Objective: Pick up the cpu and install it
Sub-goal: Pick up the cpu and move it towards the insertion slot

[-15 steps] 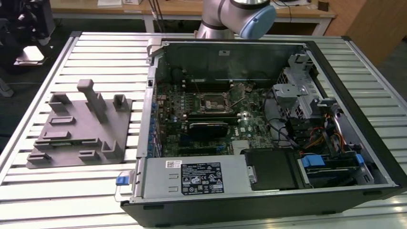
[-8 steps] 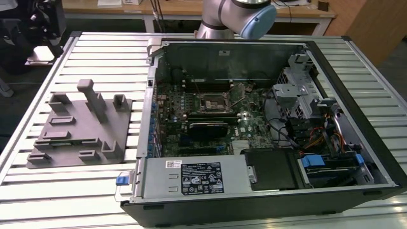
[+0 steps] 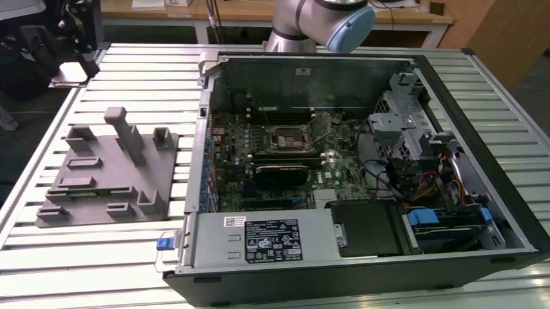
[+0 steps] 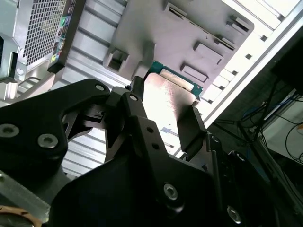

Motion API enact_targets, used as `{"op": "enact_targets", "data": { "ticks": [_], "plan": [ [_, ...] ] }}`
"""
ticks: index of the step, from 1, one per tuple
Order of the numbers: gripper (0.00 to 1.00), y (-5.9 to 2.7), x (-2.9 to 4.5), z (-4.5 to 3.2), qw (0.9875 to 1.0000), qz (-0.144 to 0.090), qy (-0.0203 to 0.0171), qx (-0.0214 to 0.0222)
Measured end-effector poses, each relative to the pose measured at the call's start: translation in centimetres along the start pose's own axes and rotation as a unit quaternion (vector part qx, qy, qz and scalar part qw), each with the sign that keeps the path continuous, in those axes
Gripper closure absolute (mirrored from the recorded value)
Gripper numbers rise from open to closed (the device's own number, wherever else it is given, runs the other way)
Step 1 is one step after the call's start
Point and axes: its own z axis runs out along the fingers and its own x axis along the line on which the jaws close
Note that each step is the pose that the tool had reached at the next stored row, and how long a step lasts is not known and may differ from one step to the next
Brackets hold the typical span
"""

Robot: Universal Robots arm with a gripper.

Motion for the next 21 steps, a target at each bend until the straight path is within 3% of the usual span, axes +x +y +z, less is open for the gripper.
{"op": "enact_targets", "data": {
  "ticks": [21],
  "plan": [
    [0.47,0.06,-3.31,0.02,1.0000,0.000,0.0000,0.0000]
  ]
}}
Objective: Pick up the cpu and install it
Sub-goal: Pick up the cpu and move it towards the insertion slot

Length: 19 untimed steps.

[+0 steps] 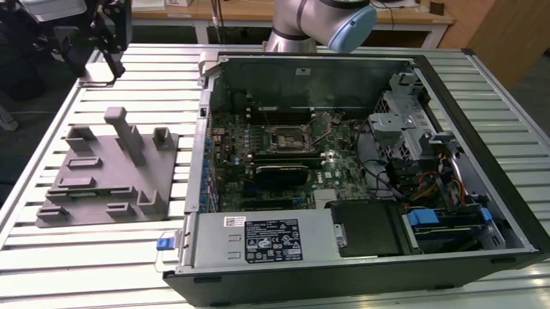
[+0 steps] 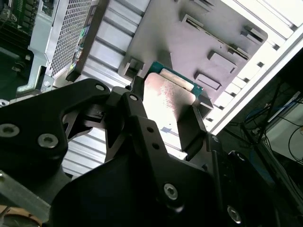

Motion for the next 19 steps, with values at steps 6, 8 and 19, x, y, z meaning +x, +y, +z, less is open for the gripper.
{"op": "enact_targets", "data": {
  "ticks": [6,8,19],
  "plan": [
    [0.47,0.01,-0.75,0.00,1.0000,0.000,0.0000,0.0000],
    [0.47,0.02,-1.03,0.00,1.0000,0.000,0.0000,0.0000],
    [0.47,0.04,-2.39,0.01,1.0000,0.000,0.0000,0.0000]
  ]
}}
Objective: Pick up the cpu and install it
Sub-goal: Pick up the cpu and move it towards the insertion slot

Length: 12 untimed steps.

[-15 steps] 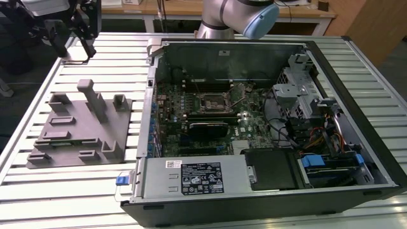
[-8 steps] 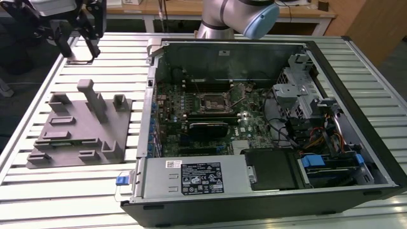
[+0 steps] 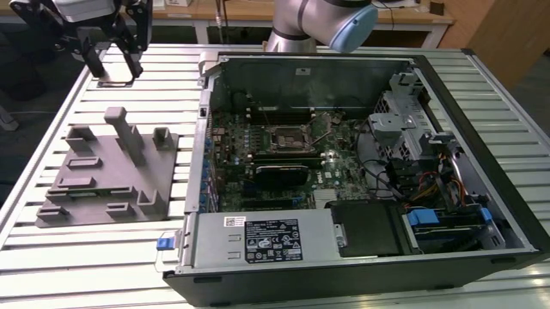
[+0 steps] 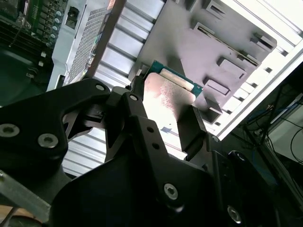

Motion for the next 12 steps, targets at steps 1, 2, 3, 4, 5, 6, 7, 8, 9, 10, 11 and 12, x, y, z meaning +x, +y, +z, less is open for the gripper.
{"op": "enact_targets", "data": {
  "ticks": [1,2,3,4,5,6,7,8,9,10,11,12],
  "plan": [
    [0.47,0.00,-0.12,0.00,1.0000,0.000,0.0000,0.0000],
    [0.47,0.00,-0.25,0.00,1.0000,0.000,0.0000,0.0000],
    [0.47,0.01,-0.39,0.00,1.0000,0.000,0.0000,0.0000],
    [0.47,0.01,-0.51,0.00,1.0000,0.000,0.0000,0.0000],
    [0.47,0.01,-0.64,0.01,1.0000,0.000,0.0000,0.0000],
    [0.47,0.01,-0.77,0.01,1.0000,0.000,0.0000,0.0000],
    [0.47,0.01,-0.90,0.00,1.0000,0.000,0.0000,0.0000],
    [0.47,0.02,-1.03,0.00,1.0000,0.000,0.0000,0.0000],
    [0.47,0.02,-1.15,0.01,1.0000,0.000,0.0000,0.0000],
    [0.47,0.02,-1.28,0.01,1.0000,0.000,0.0000,0.0000],
    [0.47,0.02,-1.40,0.01,1.0000,0.000,0.0000,0.0000],
    [0.47,0.03,-1.53,0.01,1.0000,0.000,0.0000,0.0000]
  ]
}}
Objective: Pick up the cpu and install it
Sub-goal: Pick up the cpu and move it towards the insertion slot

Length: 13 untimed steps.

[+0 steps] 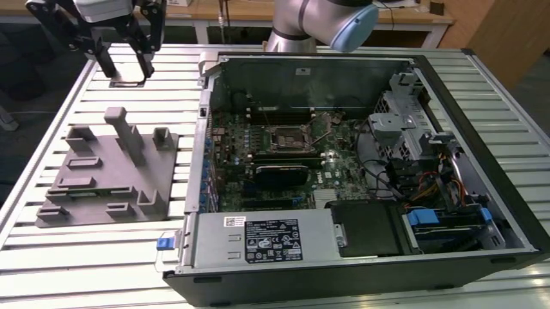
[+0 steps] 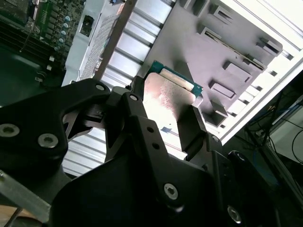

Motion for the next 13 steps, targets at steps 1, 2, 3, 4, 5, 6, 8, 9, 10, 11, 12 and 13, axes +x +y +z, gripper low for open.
{"op": "enact_targets", "data": {
  "ticks": [1,2,3,4,5,6,8,9,10,11,12,13],
  "plan": [
    [0.47,0.00,-0.15,0.00,1.0000,0.000,0.0000,0.0000],
    [0.47,0.00,-0.29,0.00,1.0000,0.000,0.0000,0.0000],
    [0.47,0.00,-0.43,0.00,1.0000,0.000,0.0000,0.0000],
    [0.47,0.01,-0.56,0.00,1.0000,0.000,0.0000,0.0000],
    [0.47,0.01,-0.70,0.00,1.0000,0.000,0.0000,0.0001],
    [0.47,0.01,-0.84,0.01,1.0000,0.000,0.0000,0.0000],
    [0.47,0.02,-1.16,0.00,1.0000,0.000,0.0000,0.0000],
    [0.47,0.02,-1.31,0.01,1.0000,0.000,0.0000,0.0000],
    [0.47,0.02,-1.48,0.01,1.0000,0.000,0.0000,0.0000],
    [0.47,0.03,-1.66,0.01,1.0000,0.000,0.0000,0.0000],
    [0.47,0.03,-1.84,0.01,1.0000,0.000,0.0000,0.0000],
    [0.47,0.03,-2.01,0.01,1.0000,0.000,0.0000,0.0000]
  ]
}}
